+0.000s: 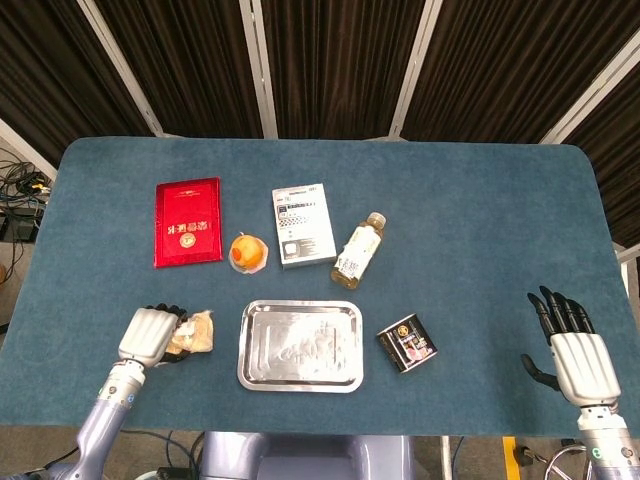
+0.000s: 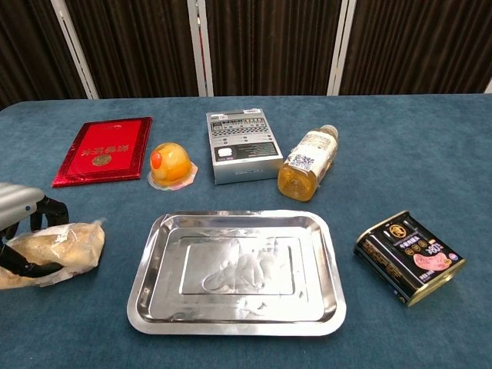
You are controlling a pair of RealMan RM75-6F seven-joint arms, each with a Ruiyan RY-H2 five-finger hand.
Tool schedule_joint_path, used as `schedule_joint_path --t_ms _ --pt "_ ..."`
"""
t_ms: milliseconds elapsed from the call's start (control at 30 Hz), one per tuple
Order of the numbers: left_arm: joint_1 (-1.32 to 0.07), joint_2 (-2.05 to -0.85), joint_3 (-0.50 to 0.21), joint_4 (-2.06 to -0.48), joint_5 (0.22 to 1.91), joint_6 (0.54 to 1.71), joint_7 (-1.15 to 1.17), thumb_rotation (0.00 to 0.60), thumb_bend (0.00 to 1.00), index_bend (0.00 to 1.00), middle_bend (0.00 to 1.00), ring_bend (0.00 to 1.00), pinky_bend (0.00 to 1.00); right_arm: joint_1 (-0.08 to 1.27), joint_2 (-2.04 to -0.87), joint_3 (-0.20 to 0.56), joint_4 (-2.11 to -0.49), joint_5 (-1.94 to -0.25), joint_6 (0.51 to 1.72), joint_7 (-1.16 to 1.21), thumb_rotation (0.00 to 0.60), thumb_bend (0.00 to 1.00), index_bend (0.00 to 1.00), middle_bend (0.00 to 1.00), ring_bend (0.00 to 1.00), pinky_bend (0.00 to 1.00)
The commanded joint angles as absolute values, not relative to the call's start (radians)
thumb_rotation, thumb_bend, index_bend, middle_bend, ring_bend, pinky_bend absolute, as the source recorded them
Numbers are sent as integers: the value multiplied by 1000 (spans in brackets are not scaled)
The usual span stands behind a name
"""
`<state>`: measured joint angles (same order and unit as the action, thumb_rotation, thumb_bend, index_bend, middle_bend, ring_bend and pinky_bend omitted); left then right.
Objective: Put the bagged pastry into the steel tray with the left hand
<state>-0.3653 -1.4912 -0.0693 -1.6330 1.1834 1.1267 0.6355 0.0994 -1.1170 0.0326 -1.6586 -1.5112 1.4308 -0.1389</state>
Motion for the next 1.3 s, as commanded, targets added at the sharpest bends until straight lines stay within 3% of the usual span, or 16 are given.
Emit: schedule_joint_path --t_ms 33,300,500,567,633,700,800,1000,1300 --pt "-358 -1483 -66 -1651 1235 1170 600 600 353 665 686 616 695 99 -1117 33 -1658 -1511 1431 -139 600 302 0 0 0 90" --pt "-356 -1348 -66 -1875 1398 1259 539 600 349 649 675 610 691 100 -1121 29 -1662 -1515 1430 -154 600 303 0 0 0 90" --pt "-421 -1392 -104 -1952 1403 1218 614 600 322 572 592 545 630 100 -1121 31 -1663 -1513 1429 -154 600 302 0 0 0 90" --pt "-451 -1437 -123 -1958 1370 1193 654 600 307 524 525 481 566 100 -1120 32 -1661 -1510 1428 -150 600 302 0 0 0 90" --pt "-479 -1481 -138 -1964 1324 1170 701 600 272 420 398 368 453 100 -1118 33 -1659 -1509 1429 -144 600 302 0 0 0 89" --pt "-502 -1510 -146 -1969 1291 1156 746 600 218 246 200 203 330 99 -1117 34 -1658 -1508 1429 -138 600 302 0 0 0 90" --pt "-528 -1542 -150 -1985 1243 1148 803 600 172 44 16 41 204 99 -1115 34 -1656 -1508 1430 -130 600 302 0 0 0 90" --pt "-525 -1514 -118 -2022 1252 1187 843 600 150 0 0 0 152 98 -1112 34 -1657 -1511 1432 -125 600 303 0 0 0 90" --pt "-382 -1283 -1 -2008 1411 1344 641 600 122 0 0 0 100 97 -1114 32 -1660 -1510 1431 -137 600 302 0 0 0 90"
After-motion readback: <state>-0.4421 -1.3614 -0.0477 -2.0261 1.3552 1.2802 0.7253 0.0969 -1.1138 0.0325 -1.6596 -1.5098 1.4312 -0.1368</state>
